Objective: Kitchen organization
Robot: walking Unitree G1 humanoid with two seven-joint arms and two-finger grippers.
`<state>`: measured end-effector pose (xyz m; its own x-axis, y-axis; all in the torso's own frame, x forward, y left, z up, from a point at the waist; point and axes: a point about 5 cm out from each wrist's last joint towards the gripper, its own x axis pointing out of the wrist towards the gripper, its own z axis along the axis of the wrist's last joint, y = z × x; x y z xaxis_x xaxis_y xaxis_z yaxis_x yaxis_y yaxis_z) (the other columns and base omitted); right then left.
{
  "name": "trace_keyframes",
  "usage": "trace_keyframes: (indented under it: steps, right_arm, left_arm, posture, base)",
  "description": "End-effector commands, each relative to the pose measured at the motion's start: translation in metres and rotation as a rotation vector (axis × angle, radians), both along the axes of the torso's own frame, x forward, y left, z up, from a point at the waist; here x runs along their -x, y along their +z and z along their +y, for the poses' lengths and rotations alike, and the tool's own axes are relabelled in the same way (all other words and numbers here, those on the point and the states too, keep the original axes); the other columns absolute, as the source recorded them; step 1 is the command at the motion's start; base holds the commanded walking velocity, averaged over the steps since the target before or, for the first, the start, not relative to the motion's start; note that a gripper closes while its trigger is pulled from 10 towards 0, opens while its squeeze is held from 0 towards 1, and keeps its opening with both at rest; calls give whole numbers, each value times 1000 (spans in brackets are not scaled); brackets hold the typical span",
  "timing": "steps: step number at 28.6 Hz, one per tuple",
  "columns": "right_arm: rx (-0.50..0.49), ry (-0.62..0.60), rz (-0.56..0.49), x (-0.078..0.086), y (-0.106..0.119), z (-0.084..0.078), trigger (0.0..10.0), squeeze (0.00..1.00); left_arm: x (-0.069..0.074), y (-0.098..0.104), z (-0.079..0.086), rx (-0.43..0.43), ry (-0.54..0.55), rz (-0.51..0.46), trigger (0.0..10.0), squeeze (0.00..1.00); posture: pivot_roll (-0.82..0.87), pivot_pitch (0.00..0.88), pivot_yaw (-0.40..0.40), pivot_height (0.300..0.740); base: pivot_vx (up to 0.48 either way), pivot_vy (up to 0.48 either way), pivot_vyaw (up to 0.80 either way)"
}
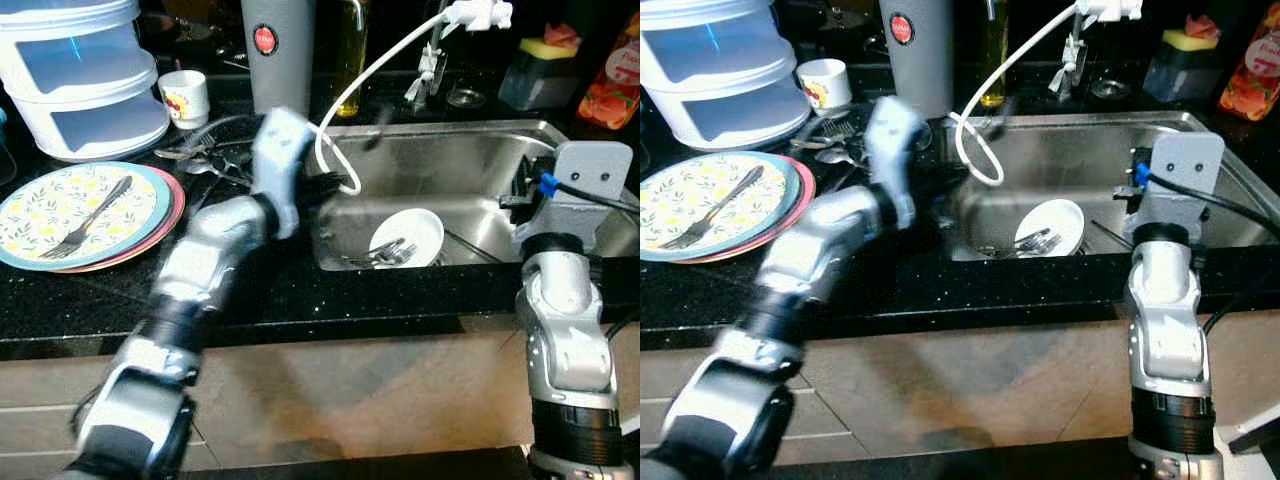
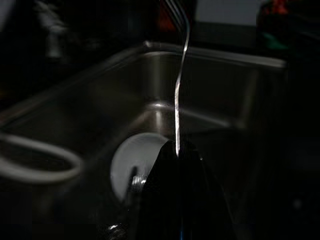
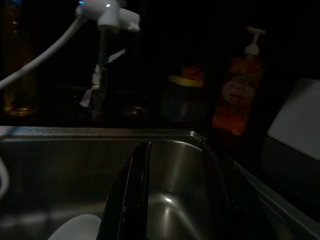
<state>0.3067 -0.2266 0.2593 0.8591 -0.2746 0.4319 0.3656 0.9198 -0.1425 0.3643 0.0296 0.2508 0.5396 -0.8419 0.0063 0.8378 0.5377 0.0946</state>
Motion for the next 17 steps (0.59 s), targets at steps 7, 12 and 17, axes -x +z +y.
trace_keyframes:
  steps: [7,12,17]
  right_arm:
    - [56,80,39,0,-2,2,10000,0]
    - [92,62,39,4,2,-9,10000,0]
    - [83,159,189,4,-9,-10,10000,0]
  left_arm:
    - [-8,-6,-33,-63,-12,54,10000,0]
    - [-13,-10,-38,-108,25,66,10000,0]
    - [-16,-21,-44,-124,55,128,10000,1000]
  posture:
    - [-48,69,85,740]
    - [-44,70,90,740]
    - [-50,69,102,740]
  base:
    - [0,0,0]
    - [0,0,0]
    - [0,0,0]
